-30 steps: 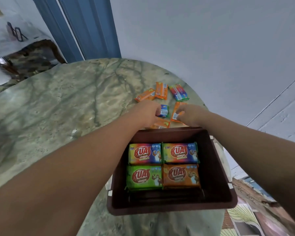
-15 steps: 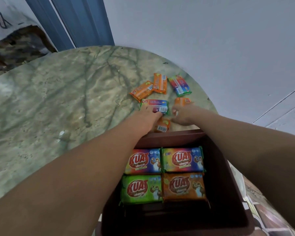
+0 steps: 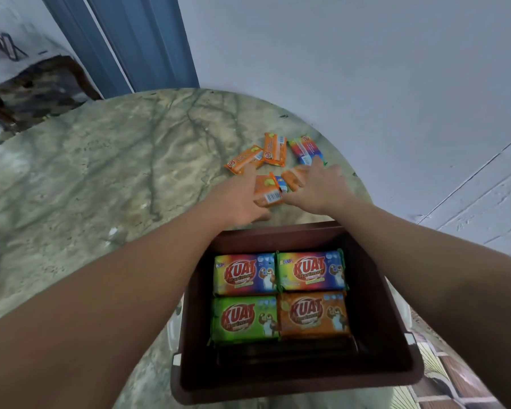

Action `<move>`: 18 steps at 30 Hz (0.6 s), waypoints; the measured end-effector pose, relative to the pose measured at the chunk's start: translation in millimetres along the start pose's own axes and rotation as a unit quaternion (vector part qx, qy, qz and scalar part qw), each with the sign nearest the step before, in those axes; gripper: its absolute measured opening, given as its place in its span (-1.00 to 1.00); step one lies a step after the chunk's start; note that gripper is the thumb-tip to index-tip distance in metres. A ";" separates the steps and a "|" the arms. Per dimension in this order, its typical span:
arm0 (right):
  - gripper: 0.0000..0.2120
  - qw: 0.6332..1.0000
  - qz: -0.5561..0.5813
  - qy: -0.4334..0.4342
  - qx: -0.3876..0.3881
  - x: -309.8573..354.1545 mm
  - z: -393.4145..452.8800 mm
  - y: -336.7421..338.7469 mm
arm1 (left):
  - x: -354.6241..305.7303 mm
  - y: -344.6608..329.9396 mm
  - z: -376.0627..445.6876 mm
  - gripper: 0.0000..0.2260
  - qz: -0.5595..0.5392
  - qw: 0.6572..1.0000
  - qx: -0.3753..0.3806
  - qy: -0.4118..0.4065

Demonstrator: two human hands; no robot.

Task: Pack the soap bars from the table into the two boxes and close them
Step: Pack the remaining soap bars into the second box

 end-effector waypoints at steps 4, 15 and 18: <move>-0.01 0.993 0.076 0.059 -0.074 8.8 -32.2 16.7 | 2.0 26.4 -31.8 -0.34 -0.046 0.993 -0.107 -0.010; -0.05 0.977 0.073 0.187 -0.072 -2.9 -141.7 18.9 | -9.3 15.0 -147.4 -0.44 -0.054 0.985 -0.153 -0.058; -0.08 0.975 0.014 0.221 -0.037 -21.4 -165.3 10.6 | -6.3 -4.1 -170.6 -0.42 -0.045 0.990 -0.118 -0.060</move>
Point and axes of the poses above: each hand's wrist, its own z-axis towards the middle knuckle, its own y-axis out of the back of the hand, x = y × z, the point moved 3 cm from there along z, towards the middle knuckle
